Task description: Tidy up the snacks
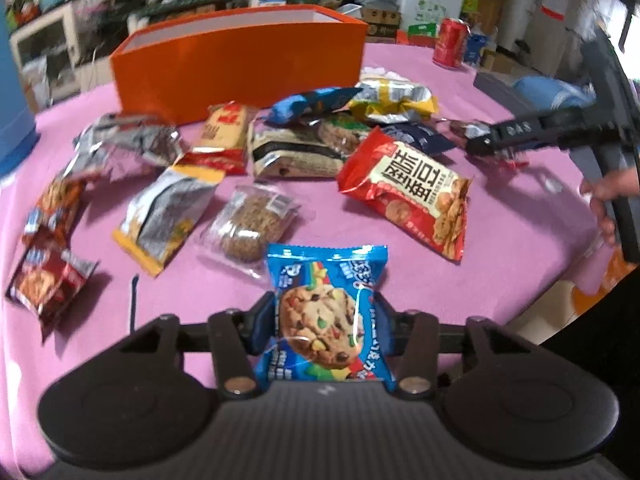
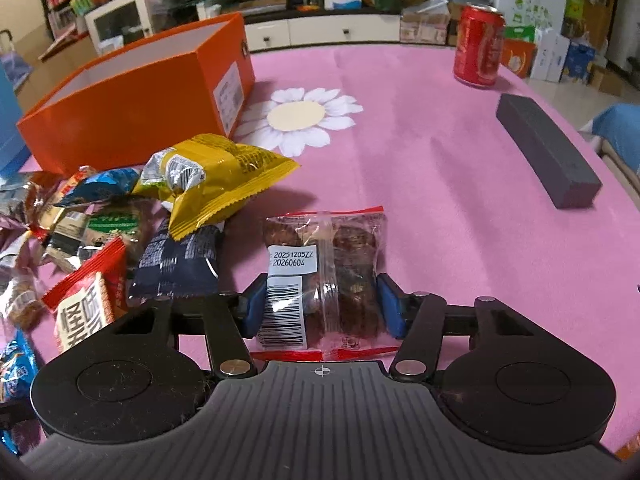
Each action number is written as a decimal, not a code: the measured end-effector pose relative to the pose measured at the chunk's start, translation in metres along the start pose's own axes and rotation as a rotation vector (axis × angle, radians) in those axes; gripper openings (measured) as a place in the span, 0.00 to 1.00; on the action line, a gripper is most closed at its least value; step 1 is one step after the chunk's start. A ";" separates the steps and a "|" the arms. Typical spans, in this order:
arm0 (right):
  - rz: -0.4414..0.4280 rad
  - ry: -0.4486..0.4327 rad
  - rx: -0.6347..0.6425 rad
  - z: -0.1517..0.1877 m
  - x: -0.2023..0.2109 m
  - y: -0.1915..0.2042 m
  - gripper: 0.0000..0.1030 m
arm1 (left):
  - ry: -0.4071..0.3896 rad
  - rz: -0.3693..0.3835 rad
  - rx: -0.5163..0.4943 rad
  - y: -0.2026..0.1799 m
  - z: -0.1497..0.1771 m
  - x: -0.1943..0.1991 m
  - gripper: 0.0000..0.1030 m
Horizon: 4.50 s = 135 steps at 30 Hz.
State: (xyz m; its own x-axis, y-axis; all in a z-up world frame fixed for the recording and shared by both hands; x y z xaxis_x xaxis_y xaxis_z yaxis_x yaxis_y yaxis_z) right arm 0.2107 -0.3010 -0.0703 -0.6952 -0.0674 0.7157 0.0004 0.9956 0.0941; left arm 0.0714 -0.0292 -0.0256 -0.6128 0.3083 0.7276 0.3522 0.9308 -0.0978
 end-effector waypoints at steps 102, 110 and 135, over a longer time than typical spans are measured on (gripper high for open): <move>-0.241 -0.213 -0.129 -0.020 0.048 0.056 0.82 | -0.020 -0.265 0.434 0.176 -0.023 -0.004 0.71; -0.249 -0.199 -0.146 -0.018 0.046 0.051 0.83 | -0.005 -0.377 0.327 0.166 -0.031 -0.008 0.71; -0.184 -0.033 0.231 0.035 0.013 0.139 0.47 | -0.042 -0.358 0.267 0.159 -0.027 -0.020 0.68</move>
State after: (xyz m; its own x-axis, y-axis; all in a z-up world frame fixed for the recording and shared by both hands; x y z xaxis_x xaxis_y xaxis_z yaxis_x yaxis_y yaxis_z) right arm 0.1763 -0.1608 -0.0719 -0.6914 -0.2497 0.6780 -0.2891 0.9556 0.0571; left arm 0.1582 0.1069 -0.0376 -0.6929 -0.0401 0.7199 -0.0792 0.9966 -0.0207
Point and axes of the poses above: each gripper's, at about its wrist camera, not at the fingertips, and x roughly against the way its jaws point, y to its left, z to its underside, the point moved 5 cm from there along -x, roughly the way its jaws point, and after that the axes turned 2 degrees about -y, right-handed, at the moved point
